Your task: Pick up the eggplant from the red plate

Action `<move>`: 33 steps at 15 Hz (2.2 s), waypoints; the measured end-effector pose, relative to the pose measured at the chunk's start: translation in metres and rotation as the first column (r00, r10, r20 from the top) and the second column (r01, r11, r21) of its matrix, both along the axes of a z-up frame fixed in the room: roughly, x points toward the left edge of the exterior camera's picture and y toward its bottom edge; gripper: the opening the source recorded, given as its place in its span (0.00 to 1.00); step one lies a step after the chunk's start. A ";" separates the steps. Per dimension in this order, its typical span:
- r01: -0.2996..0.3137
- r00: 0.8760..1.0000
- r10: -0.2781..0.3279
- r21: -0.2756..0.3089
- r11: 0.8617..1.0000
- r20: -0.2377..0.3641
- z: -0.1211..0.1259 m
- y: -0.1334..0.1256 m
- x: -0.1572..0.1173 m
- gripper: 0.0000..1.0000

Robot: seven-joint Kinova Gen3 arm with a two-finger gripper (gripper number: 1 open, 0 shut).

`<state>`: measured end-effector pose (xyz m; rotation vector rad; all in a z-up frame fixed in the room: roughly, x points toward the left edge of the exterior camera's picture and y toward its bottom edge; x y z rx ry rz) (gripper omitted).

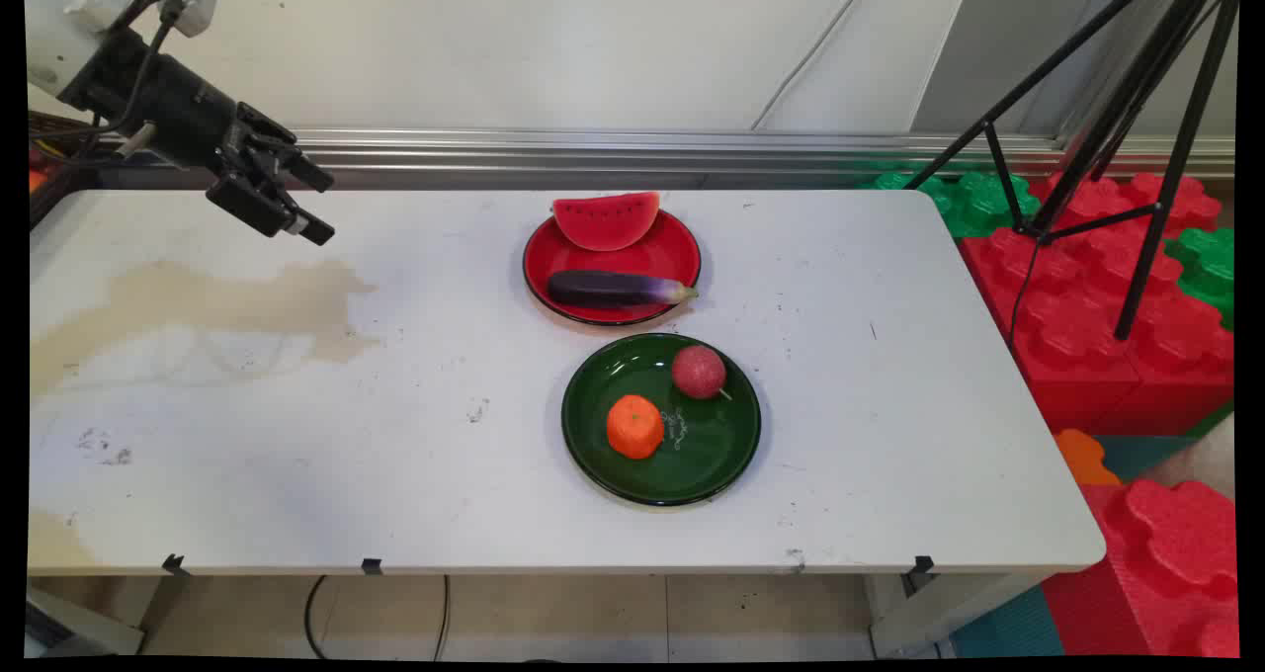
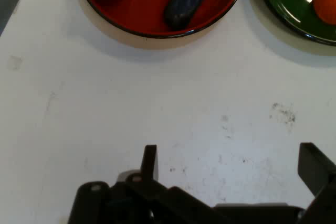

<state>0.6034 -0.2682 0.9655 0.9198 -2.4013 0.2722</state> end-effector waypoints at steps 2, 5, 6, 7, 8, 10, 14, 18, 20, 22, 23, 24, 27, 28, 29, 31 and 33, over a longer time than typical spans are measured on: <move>0.003 1.000 -0.003 0.001 1.000 -0.004 0.002 -0.001 0.001 1.00; 0.011 1.000 -0.011 0.002 1.000 -0.010 0.004 -0.003 0.002 1.00; 0.013 1.000 -0.013 0.002 1.000 -0.013 0.004 -0.004 0.002 1.00; 0.017 1.000 -0.017 0.000 1.000 -0.017 0.004 -0.006 0.001 1.00; 0.022 0.999 -0.022 -0.003 1.000 -0.023 0.005 -0.009 0.000 1.00; 0.029 0.999 -0.029 -0.011 1.000 -0.031 0.004 -0.016 -0.003 1.00; 0.037 0.999 -0.038 -0.023 0.999 -0.034 0.000 -0.031 -0.011 1.00; 0.061 0.998 -0.062 -0.035 0.998 -0.024 -0.011 -0.055 -0.027 1.00; 0.074 0.997 -0.075 -0.040 0.996 -0.019 -0.020 -0.068 -0.039 1.00; 0.083 0.996 -0.084 -0.042 0.996 -0.018 -0.029 -0.081 -0.053 1.00; 0.085 0.996 -0.086 -0.043 0.995 -0.018 -0.032 -0.085 -0.058 1.00; 0.088 0.996 -0.089 -0.043 0.995 -0.019 -0.037 -0.090 -0.066 1.00; 0.091 0.996 -0.092 -0.041 0.995 -0.020 -0.050 -0.103 -0.087 1.00; 0.093 0.995 -0.094 -0.041 0.995 -0.022 -0.054 -0.106 -0.095 1.00; 0.099 0.995 -0.100 -0.039 0.994 -0.025 -0.059 -0.110 -0.105 1.00; 0.106 0.994 -0.108 -0.035 0.994 -0.030 -0.065 -0.113 -0.118 1.00; 0.117 0.992 -0.118 -0.027 0.993 -0.036 -0.073 -0.115 -0.136 1.00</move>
